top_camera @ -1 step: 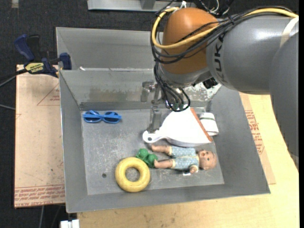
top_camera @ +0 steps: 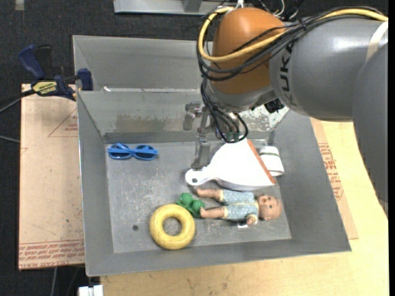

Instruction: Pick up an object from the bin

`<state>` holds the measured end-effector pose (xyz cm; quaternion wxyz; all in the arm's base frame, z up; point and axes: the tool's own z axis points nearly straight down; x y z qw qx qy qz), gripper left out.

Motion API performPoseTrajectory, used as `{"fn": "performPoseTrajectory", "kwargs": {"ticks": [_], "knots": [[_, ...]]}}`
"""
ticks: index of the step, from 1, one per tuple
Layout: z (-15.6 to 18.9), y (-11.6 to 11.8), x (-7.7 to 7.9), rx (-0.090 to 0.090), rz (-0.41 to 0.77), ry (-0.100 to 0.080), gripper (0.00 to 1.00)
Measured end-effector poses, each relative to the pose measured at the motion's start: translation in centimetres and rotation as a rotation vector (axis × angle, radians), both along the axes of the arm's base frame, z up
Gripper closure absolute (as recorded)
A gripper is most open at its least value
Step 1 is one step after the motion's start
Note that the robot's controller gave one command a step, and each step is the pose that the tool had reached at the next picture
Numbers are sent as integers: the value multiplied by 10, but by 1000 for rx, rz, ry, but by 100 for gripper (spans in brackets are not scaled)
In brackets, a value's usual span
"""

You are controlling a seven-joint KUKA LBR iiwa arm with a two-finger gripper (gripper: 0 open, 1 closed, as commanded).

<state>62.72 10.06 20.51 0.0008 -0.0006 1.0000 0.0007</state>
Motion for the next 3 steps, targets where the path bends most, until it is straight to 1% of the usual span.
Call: {"fn": "performPoseTrajectory", "kwargs": {"ticks": [1,2,3], "knots": [[-42,-19,-26,1,60,-3,0],[-100,-40,-21,0,113,-5,0],[-135,-83,-46,3,74,-3,100]]}}
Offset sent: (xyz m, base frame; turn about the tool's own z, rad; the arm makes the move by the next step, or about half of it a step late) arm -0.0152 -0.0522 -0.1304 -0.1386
